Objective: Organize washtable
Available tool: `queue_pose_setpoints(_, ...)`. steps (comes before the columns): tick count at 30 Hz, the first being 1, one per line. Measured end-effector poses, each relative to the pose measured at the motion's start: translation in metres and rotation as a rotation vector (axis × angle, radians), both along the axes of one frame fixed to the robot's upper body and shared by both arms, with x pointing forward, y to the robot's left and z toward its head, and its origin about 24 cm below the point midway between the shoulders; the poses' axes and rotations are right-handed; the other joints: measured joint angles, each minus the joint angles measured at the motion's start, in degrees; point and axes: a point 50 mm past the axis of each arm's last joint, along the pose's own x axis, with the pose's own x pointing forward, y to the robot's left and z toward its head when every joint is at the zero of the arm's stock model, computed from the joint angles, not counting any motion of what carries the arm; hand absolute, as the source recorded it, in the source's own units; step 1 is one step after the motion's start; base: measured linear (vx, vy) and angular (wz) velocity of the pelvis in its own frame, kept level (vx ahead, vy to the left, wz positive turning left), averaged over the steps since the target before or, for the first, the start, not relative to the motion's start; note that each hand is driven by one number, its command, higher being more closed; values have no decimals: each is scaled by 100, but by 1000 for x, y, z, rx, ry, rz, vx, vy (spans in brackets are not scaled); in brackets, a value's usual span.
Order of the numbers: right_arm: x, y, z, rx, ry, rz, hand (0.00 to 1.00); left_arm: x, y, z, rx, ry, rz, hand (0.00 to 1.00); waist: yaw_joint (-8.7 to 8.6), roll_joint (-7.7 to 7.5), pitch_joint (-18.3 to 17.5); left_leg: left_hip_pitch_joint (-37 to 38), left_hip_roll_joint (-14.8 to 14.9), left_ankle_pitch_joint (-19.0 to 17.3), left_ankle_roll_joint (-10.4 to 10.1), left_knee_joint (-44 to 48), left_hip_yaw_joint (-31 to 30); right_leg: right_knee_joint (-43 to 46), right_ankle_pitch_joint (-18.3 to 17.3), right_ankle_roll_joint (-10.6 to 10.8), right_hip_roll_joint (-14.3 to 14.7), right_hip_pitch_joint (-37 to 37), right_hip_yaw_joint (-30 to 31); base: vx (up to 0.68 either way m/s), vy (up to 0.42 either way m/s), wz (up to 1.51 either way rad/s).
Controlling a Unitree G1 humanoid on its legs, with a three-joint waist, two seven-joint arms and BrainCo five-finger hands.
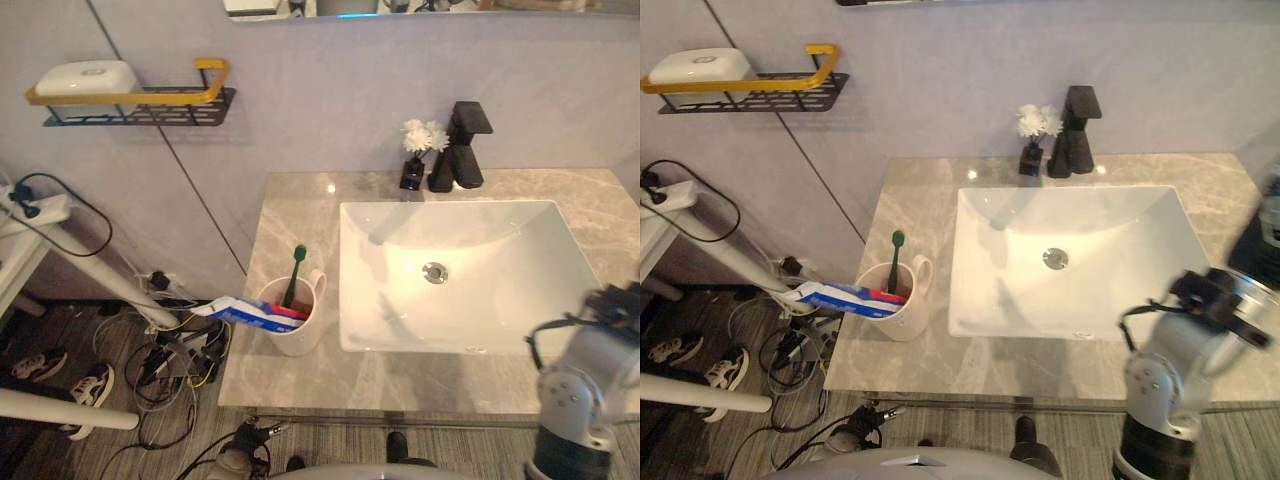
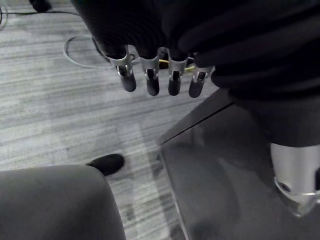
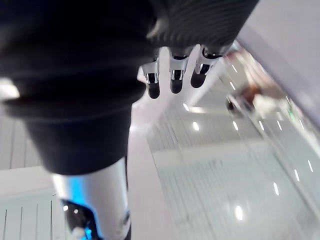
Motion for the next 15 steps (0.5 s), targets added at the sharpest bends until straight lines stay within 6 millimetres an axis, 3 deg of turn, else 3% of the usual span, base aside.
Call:
queue_pose_setpoints(6, -36, -50, -27, 101, 174, -458, 0, -4, 1, 1, 3, -17, 18, 0, -214, 17, -5, -42, 10, -29, -37, -20, 201, -78, 79, 4, 38, -126, 193, 0, 4, -20)
queue_pose_setpoints(7, -48, -68, -49, 177, 292, -612, 0, -4, 2, 1, 5, -20, 27, 0, -251, 17, -5, -68, 9, -32, -39, -24, 244, -90, 99, 9, 42, -175, 228, -9, 6, -11)
queue_pose_setpoints(9, -57, -77, -65, 228, 385, -702, 0, -5, 3, 1, 6, -20, 34, 0, -268, 19, -4, -63, 9, -38, -38, -27, 280, -102, 112, 7, 49, -187, 268, -2, 7, -15)
queue_pose_setpoints(11, -68, -89, -97, 322, 562, -815, 0, -7, 3, 0, 11, -17, 40, 0, -281, 25, -5, -58, 8, -60, -42, -22, 393, -102, 131, 13, 62, -237, 379, 6, 12, -25)
queue_pose_setpoints(15, -84, -89, -158, 538, 790, -856, 0, -9, 4, 0, 19, -14, 46, 0, -379, 56, 23, -67, -19, -74, -37, -23, 512, -101, 166, 36, 56, -314, 506, -4, 13, -15)
